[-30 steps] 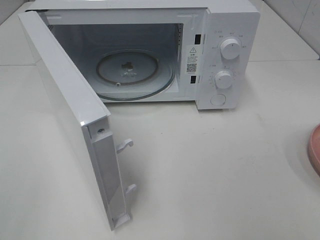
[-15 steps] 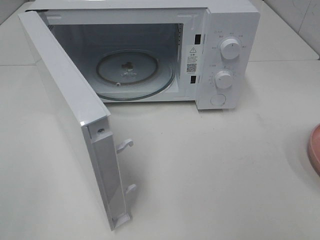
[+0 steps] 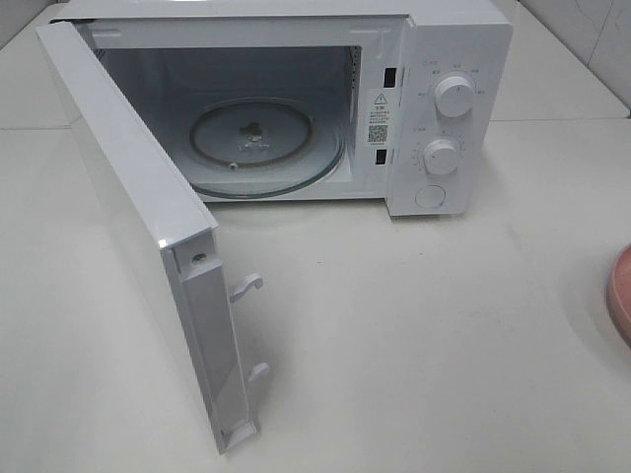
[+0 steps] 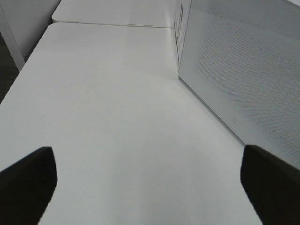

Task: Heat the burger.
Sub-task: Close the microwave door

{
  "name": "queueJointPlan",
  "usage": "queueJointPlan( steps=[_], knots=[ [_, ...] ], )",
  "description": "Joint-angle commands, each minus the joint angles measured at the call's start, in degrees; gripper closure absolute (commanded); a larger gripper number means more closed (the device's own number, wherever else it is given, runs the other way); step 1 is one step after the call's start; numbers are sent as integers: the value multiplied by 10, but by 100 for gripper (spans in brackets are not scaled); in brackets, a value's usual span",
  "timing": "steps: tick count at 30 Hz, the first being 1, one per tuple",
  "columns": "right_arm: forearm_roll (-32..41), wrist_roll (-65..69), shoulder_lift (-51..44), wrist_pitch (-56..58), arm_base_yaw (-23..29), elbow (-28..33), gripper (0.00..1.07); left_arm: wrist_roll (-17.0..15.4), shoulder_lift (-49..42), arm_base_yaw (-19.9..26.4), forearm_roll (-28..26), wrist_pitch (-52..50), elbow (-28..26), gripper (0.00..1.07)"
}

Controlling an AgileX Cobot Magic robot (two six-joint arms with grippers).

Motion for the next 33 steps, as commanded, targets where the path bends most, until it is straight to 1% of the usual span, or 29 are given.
queueJointPlan(
  steps=[1, 33],
  knots=[
    [0, -7, -17, -5, -3, -1, 31, 0, -13, -1, -3, -3, 1, 6],
    [0, -7, -17, -5, -3, -1, 31, -2, -13, -1, -3, -7, -2, 6]
  ],
)
